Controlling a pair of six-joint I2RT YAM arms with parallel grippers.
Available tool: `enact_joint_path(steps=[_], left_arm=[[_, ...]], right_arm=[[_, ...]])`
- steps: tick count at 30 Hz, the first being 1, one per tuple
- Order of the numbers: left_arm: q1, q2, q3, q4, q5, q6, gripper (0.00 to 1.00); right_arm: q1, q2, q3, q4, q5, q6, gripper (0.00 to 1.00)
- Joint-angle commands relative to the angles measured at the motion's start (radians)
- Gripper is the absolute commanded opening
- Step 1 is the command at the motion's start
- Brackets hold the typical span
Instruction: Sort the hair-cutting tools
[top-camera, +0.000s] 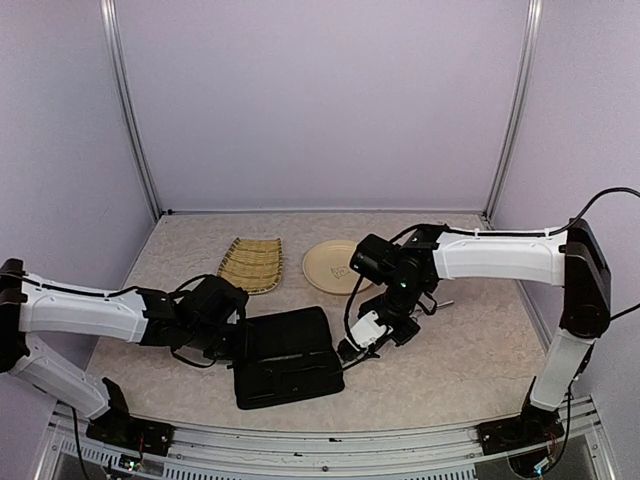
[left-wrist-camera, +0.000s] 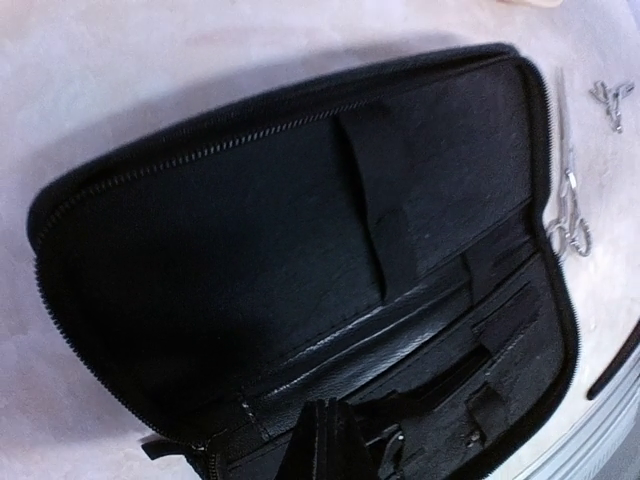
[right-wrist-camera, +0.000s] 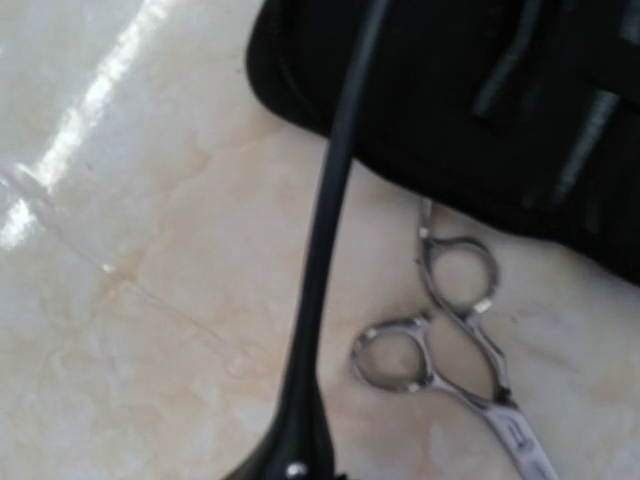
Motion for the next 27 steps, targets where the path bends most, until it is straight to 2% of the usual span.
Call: enact_joint_path(steps=[1, 4, 8, 9, 12, 19, 24, 27], left_arm=[[-0.004, -0.12, 0.021, -0.039, -0.1, 0.003, 0.02], [0.003, -0.19, -0.014, -0.043, -0.156, -0.021, 0.1], [0.049, -0.258, -0.065, -0.028, -0.201, -0.061, 0.41], [0.067, -0.267, -0.076, -0.029, -0.209, -0.067, 0.46], [0.101, -0.282, -0.109, -0.018, -0.217, -0.073, 0.53], [0.14, -0.237, -0.163, 0.089, -0.11, -0.034, 0.51], [0.154, -0.215, -0.185, 0.143, -0.071, -0.028, 0.33], [0.161, -0.208, -0.191, 0.148, -0.063, -0.027, 0.29]], right_arm=[[0.033, 0.054, 0.056, -0.058, 0.026, -0.025, 0.0], [0.048, 0.098, 0.098, -0.074, 0.01, -0.008, 0.0], [0.06, 0.142, 0.122, -0.081, 0.001, 0.005, 0.0], [0.06, 0.151, 0.124, -0.082, 0.001, 0.007, 0.0], [0.064, 0.176, 0.139, -0.083, 0.001, 0.015, 0.0], [0.067, 0.21, 0.173, -0.085, 0.0, 0.026, 0.0], [0.067, 0.232, 0.191, -0.085, -0.014, 0.041, 0.0], [0.067, 0.239, 0.188, -0.076, -0.006, 0.048, 0.0]])
